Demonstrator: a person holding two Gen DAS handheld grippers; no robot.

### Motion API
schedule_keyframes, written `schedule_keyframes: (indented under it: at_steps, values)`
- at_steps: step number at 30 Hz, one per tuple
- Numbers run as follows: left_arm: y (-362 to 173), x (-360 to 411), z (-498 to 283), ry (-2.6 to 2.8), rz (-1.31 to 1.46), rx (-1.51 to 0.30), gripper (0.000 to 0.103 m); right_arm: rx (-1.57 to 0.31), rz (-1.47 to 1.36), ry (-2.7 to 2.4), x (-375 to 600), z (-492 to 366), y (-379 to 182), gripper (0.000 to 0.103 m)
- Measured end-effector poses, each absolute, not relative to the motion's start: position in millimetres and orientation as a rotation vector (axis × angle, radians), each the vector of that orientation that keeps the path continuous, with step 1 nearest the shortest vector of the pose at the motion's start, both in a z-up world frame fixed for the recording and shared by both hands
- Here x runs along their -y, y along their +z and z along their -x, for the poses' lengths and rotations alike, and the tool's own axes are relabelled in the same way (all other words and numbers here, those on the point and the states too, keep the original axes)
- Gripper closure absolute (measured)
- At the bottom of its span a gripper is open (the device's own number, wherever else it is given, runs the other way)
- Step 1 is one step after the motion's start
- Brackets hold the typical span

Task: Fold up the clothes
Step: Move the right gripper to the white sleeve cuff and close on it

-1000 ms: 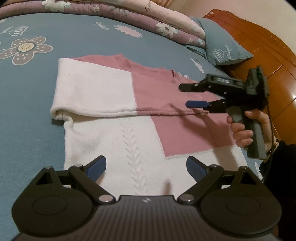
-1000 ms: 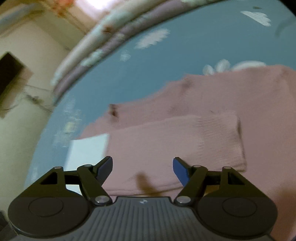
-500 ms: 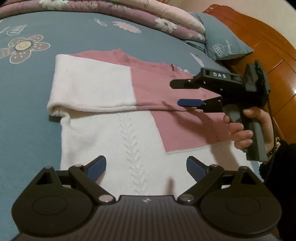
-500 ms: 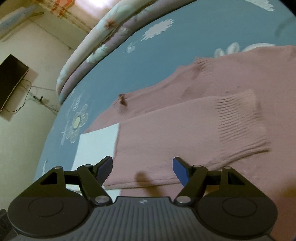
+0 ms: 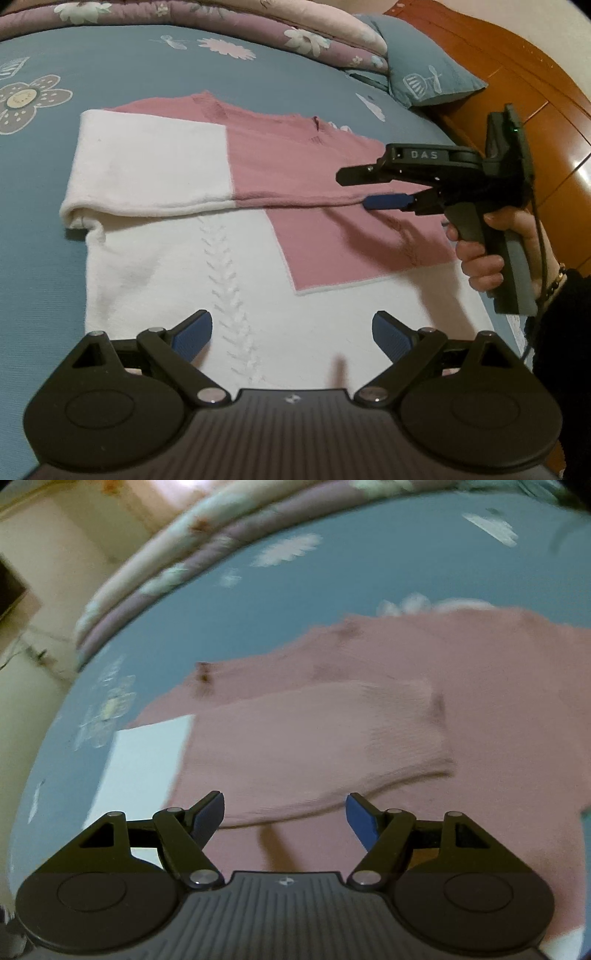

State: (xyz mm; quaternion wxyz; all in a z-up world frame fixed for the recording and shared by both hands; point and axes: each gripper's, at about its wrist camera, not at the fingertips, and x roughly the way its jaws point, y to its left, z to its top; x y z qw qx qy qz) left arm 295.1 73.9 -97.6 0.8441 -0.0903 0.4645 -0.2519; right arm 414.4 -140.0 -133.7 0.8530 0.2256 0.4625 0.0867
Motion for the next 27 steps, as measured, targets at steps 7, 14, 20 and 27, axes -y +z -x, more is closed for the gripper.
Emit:
schedule_keyframes:
  at_steps: [7, 14, 20, 27]
  values:
    - [-95, -65, -292, -0.541, 0.173, -0.981, 0.009, -0.922, -0.581, 0.248, 164, -384, -113, 0.025]
    - [-95, -48, -288, -0.546, 0.130, -0.998, 0.009, -0.985, -0.610, 0.176, 189, -362, -135, 0.024]
    - [-95, -31, -287, -0.546, 0.116, -1.012, 0.009, -0.910, -0.713, 0.201, 212, -343, -131, 0.024]
    - [-99, -14, -281, -0.532, 0.079, -1.025, 0.009, -0.761, -0.675, 0.115, 267, -294, -92, 0.024]
